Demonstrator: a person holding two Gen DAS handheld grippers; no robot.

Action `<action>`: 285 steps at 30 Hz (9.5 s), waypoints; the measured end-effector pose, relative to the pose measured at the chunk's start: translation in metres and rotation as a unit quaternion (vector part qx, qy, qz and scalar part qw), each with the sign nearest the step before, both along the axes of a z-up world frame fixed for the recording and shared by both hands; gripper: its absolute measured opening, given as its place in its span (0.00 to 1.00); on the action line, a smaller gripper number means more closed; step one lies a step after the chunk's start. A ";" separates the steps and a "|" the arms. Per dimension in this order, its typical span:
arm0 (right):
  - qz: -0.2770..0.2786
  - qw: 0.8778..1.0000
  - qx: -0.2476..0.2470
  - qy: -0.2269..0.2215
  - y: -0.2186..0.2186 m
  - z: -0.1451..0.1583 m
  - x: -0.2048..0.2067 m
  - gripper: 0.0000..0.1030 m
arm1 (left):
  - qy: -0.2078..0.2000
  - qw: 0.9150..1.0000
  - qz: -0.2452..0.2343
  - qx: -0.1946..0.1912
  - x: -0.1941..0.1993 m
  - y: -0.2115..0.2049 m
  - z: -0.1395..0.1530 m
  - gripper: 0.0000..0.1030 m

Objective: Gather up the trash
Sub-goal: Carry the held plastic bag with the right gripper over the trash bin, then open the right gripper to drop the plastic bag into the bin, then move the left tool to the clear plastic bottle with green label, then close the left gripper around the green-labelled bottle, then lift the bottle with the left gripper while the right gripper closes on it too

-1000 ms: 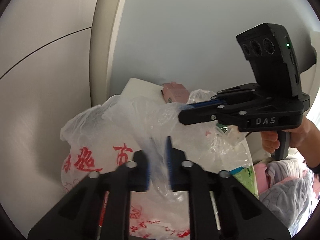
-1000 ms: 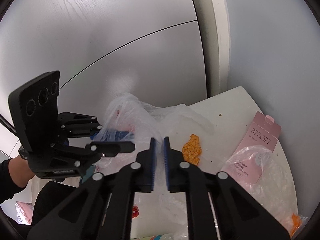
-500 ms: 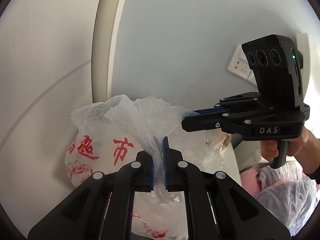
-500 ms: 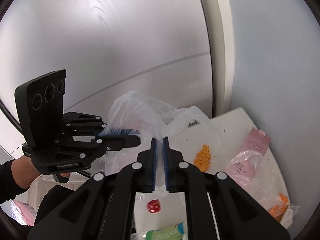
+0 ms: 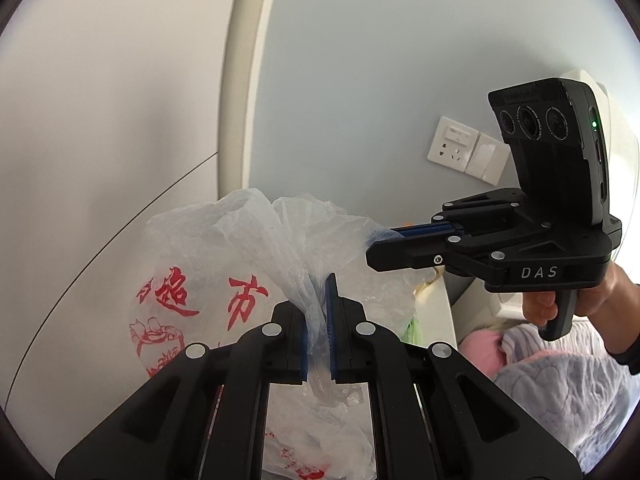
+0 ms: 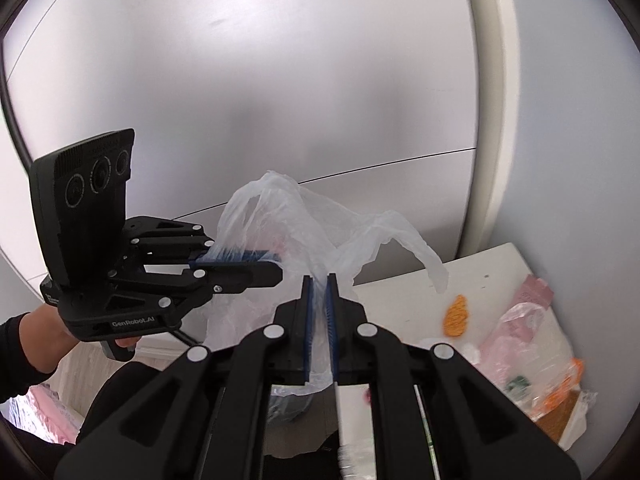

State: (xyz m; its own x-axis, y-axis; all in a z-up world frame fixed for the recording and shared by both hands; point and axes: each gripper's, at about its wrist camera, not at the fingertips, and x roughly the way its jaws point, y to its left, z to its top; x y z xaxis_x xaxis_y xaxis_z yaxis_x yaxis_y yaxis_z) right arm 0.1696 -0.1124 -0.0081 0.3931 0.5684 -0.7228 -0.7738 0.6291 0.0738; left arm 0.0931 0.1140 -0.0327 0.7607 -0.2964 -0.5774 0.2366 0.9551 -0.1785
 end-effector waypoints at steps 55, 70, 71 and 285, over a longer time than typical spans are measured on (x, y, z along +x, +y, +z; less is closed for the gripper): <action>0.134 0.943 -0.206 0.225 0.222 -0.420 -0.018 0.08 | 0.280 0.928 0.201 -0.142 -0.096 0.123 -0.343 0.05; 0.126 0.924 -0.273 0.236 0.246 -0.493 -0.032 0.08 | 0.363 0.902 0.191 -0.135 -0.063 0.117 -0.437 0.05; 0.125 0.924 -0.276 0.233 0.247 -0.494 -0.033 0.08 | 0.364 0.902 0.190 -0.132 -0.060 0.119 -0.439 0.06; 0.309 0.888 -0.341 0.018 -0.039 -0.161 0.098 0.93 | 0.173 0.939 -0.286 0.084 0.196 -0.181 -0.184 0.60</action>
State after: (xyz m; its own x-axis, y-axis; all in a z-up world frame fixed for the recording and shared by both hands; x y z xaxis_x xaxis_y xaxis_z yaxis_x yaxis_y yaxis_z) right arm 0.2672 -0.1511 -0.1690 0.1283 0.0922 -0.9874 -0.9916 -0.0060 -0.1293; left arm 0.2889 -0.0672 -0.2167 0.2620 -0.4822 -0.8360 0.6754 0.7104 -0.1980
